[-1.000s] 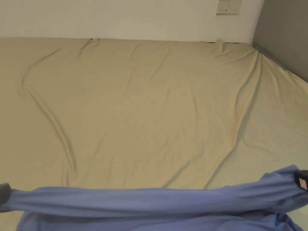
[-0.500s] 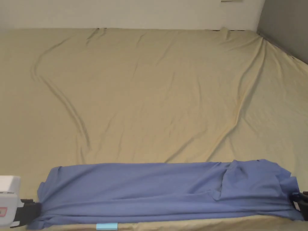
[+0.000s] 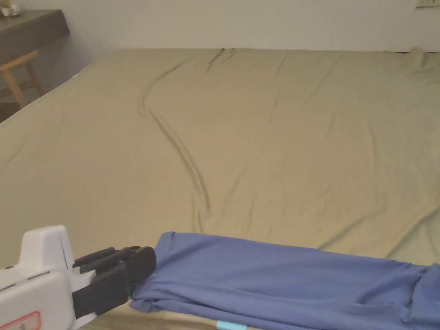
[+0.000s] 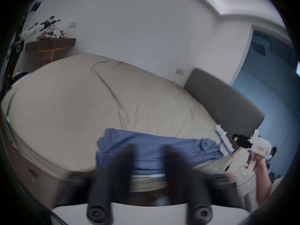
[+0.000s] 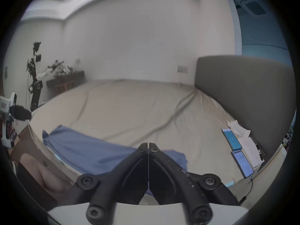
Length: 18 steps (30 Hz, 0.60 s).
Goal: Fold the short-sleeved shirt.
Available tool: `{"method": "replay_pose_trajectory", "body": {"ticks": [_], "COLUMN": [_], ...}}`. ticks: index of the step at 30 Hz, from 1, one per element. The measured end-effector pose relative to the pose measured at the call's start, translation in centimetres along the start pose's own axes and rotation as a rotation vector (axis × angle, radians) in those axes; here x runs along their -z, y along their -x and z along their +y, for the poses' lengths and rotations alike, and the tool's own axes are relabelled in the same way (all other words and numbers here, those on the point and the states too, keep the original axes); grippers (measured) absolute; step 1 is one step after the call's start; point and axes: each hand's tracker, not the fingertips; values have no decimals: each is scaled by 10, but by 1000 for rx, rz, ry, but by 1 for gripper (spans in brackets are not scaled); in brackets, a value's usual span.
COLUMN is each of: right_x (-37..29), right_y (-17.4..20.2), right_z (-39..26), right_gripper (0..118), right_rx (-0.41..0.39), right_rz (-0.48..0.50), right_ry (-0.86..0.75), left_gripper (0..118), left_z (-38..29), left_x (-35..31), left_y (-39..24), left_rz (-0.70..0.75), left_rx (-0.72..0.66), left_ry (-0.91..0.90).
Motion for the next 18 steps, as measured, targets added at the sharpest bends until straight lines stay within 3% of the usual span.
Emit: {"method": "replay_pose_trajectory", "body": {"ticks": [3,8,13,16,17,18], "right_x": [3,14,28,33,34,35], "right_y": [37,90,105,107,108,108], "right_z": [3,3,-5,-7,-11,-12], "right_gripper": [1,1,1,1,1,1], "right_rx": [0,-98,-107,-130,-136,-140], "right_rz": [127,217,283,284,282,277], "right_ry": [-28,-17,24,48,54,64], "left_gripper": [0,0,0,0,6,22], "left_z": [-14,-21,10,25,27,28], "left_x": [0,13,42,70,78,86], "left_y": [-4,19,106,181,199,214], "left_rz": [28,1,-76,-321,-356,-381], "left_rx": [4,2,-176,-377,-448,-456], "left_ry": [-6,27,103,282,318,346]}}
